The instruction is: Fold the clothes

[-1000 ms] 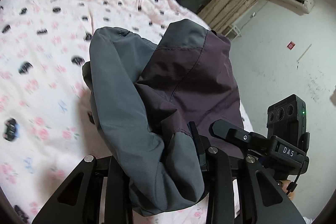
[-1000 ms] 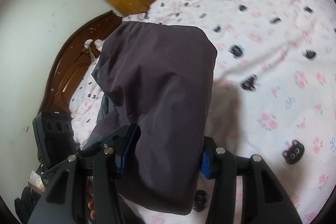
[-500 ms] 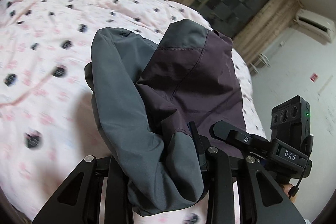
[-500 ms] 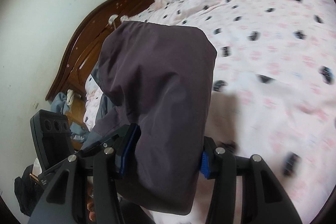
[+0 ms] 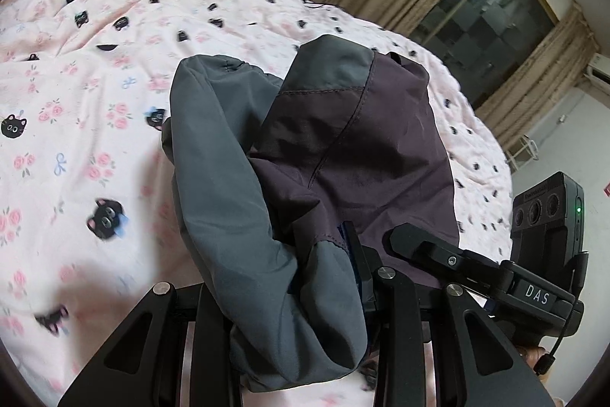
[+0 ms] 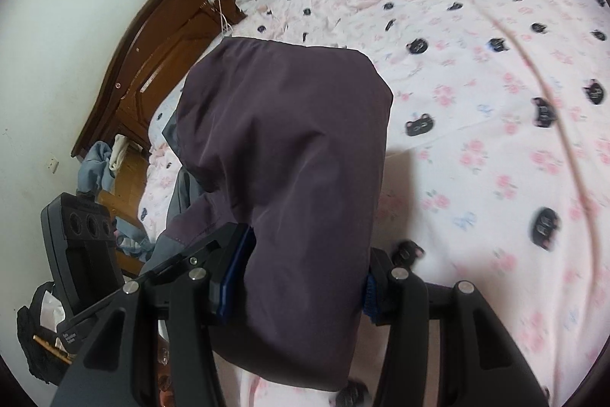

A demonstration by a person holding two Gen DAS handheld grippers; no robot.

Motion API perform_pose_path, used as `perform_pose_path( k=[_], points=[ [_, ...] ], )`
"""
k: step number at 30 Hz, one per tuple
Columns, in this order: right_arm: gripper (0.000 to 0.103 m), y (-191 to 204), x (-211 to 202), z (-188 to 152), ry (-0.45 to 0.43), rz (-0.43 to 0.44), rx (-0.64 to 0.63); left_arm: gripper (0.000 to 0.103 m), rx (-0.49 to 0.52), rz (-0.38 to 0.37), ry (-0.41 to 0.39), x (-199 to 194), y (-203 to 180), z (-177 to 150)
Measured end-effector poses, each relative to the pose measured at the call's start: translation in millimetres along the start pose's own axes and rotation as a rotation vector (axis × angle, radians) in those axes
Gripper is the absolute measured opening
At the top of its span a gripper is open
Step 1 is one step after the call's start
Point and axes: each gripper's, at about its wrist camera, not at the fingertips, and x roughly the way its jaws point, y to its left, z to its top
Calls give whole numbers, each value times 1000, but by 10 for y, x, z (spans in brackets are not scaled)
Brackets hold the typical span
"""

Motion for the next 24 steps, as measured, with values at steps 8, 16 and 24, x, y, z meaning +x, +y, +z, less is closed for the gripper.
perform_pose_path(
  k=[8, 16, 24],
  points=[
    [51, -118, 563, 30, 66, -35, 7, 28, -62, 22, 29, 202, 414, -176],
    [62, -278, 735, -17, 87, -68, 9, 41, -113, -28, 19, 340, 603, -271],
    [79, -325, 438, -111, 50, -81, -1, 65, -99, -3, -26, 105, 534, -335]
  ],
)
